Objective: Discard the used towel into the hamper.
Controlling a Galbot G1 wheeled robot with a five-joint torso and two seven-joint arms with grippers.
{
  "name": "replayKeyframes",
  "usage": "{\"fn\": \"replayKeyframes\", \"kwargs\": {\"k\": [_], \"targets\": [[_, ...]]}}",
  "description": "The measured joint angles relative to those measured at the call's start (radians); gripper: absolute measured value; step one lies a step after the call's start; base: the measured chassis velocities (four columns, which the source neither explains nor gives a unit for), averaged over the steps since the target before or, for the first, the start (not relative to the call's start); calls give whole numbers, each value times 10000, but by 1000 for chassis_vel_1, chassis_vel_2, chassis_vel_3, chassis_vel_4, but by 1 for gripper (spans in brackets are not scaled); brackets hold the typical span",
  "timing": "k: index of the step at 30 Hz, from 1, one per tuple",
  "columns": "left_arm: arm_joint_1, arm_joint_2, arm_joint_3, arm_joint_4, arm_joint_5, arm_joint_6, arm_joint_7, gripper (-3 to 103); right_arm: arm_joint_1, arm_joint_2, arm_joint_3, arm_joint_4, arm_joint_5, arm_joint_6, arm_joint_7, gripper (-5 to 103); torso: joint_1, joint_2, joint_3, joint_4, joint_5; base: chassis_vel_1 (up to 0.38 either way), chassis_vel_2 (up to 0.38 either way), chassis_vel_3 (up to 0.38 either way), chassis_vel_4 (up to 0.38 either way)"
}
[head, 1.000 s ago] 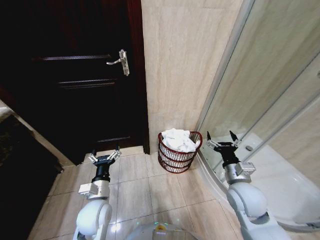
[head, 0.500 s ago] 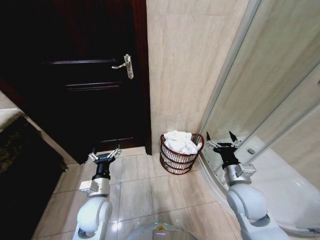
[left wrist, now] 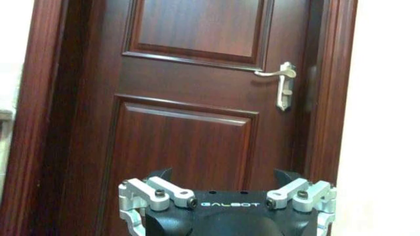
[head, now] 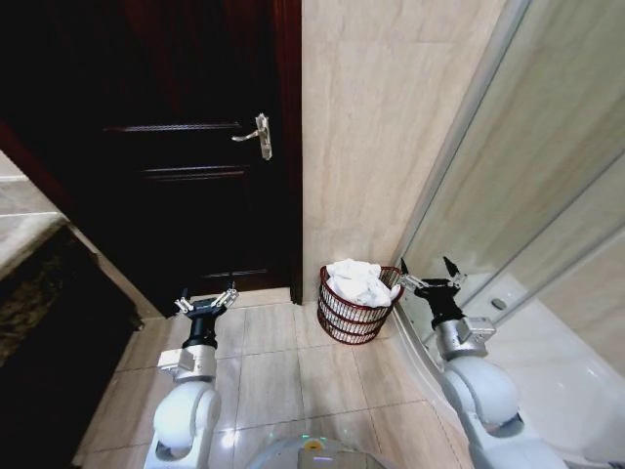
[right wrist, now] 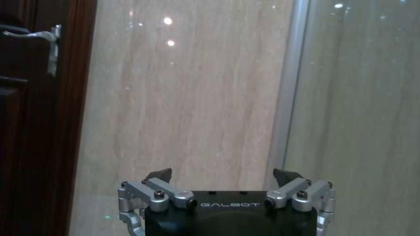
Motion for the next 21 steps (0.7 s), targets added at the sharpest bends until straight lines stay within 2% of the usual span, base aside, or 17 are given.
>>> {"fn": "replayKeyframes", "kwargs": {"k": [21], "targets": [[37,-90,41,-6,47,1,1,100,-182,-78,56,180,238,-27,0,100,408,968,557,-1,0,3,2,4,5]]}}
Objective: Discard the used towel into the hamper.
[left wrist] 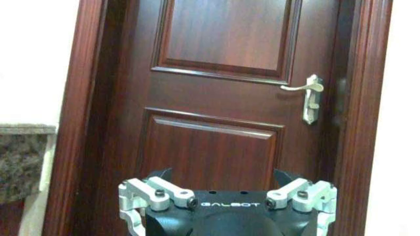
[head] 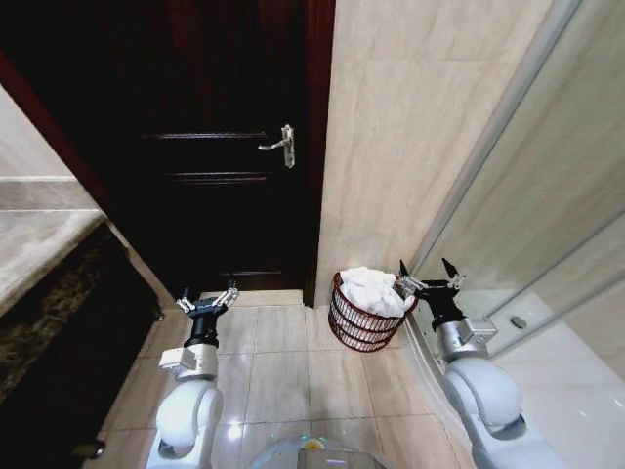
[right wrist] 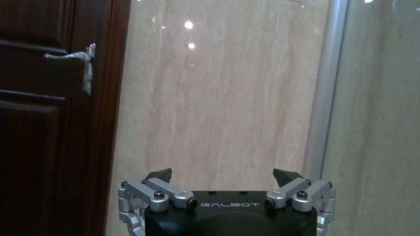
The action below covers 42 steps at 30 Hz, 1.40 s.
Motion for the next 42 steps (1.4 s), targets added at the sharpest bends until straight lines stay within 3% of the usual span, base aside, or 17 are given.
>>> {"fn": "replayKeyframes", "kwargs": {"k": [25,27,42], "targets": [[203,35,-39,-112,10,-280,107,100,-194,102,158,341,148,-76,14,100,432,1023,587,6,0,0,0,0,0],[200,46,-41,-104,11,-303,106,100,-205,99,193,374,153,-82,15,100,472,1108,635,-3,0,0,0,0,0],[178,33,27,-274,-10,-46,61,100,-425,136,382,546,191,-84,-10,100,776,1815,1036,1,0,0,0,0,0]]}}
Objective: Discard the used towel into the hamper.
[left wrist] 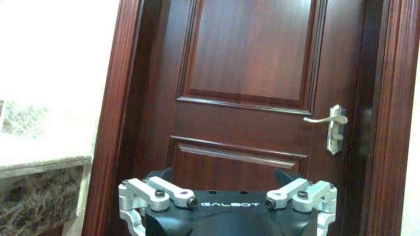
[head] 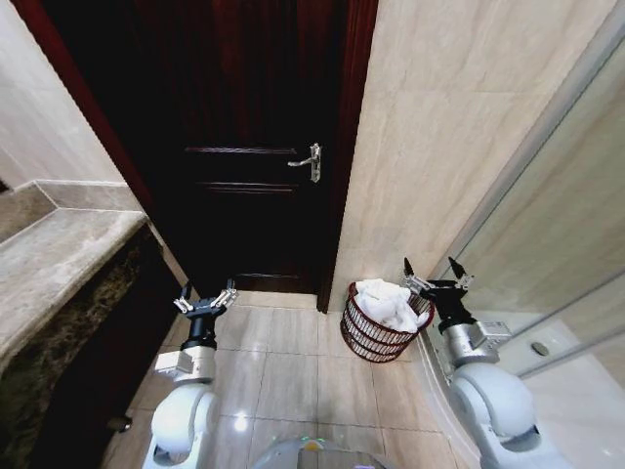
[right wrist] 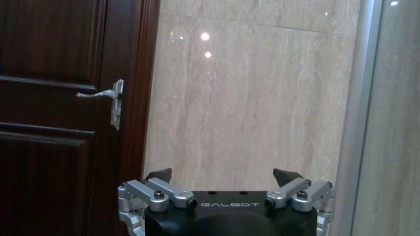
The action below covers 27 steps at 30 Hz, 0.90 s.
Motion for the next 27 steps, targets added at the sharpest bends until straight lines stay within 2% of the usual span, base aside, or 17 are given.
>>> {"fn": "replayKeyframes", "kwargs": {"k": [16,20,25,27], "targets": [[4,-10,-2,84,135,-107,33,100,-67,-2,23,129,36,0,-4,100,271,602,327,1,0,0,0,0,0],[-6,36,-15,84,136,-108,37,100,-82,13,17,167,33,-3,4,100,423,927,497,1,0,0,0,0,0],[-20,77,-44,84,86,-103,38,100,-76,17,17,214,54,-75,58,100,506,1123,611,1,0,0,0,0,0],[-8,225,-172,59,-55,62,192,100,-64,30,38,256,193,-260,245,100,569,1269,692,1,-1,0,0,0,0]]}}
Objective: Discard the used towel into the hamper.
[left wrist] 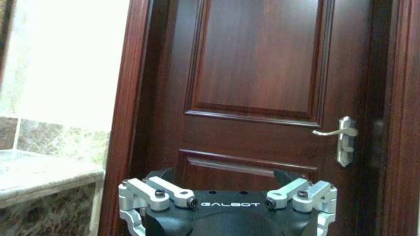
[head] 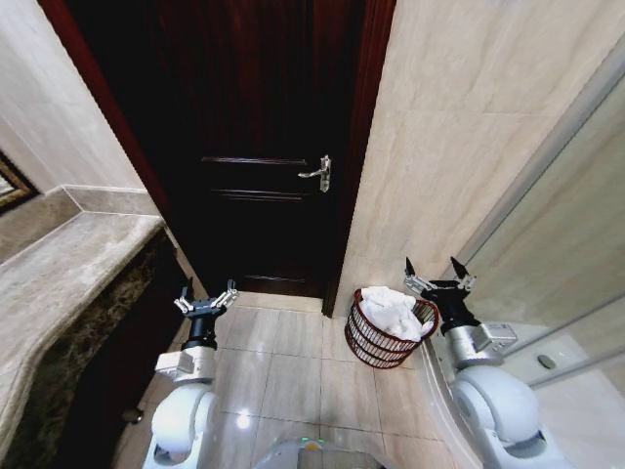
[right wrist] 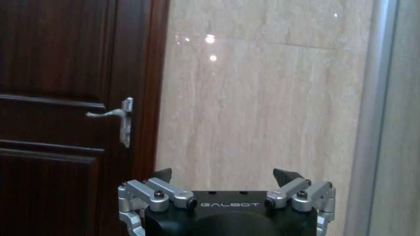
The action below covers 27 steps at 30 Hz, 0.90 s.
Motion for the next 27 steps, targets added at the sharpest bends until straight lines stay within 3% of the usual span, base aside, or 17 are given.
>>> {"fn": "replayKeyframes", "kwargs": {"k": [5,7,12,19,27], "targets": [[13,659,-238,19,-648,349,299,100,-40,79,322,-89,120,-83,-43,100,86,191,106,1,-1,0,0,0,0],[-16,1371,-465,165,-1157,533,591,100,-150,210,823,-351,120,-7,-466,100,144,329,185,0,0,0,0,0,0],[-124,2356,-574,300,-1873,744,835,100,-322,572,1540,-474,106,-12,-844,100,267,603,338,-1,0,0,0,0,0],[-426,2637,-369,326,-2074,922,769,100,-411,995,1184,40,-38,-495,-519,100,418,936,519,1,0,0,0,0,0],[-557,2339,-211,170,-1926,1072,433,100,-293,807,1160,93,-14,-702,-252,100,609,1365,758,0,2,0,0,0,0]]}}
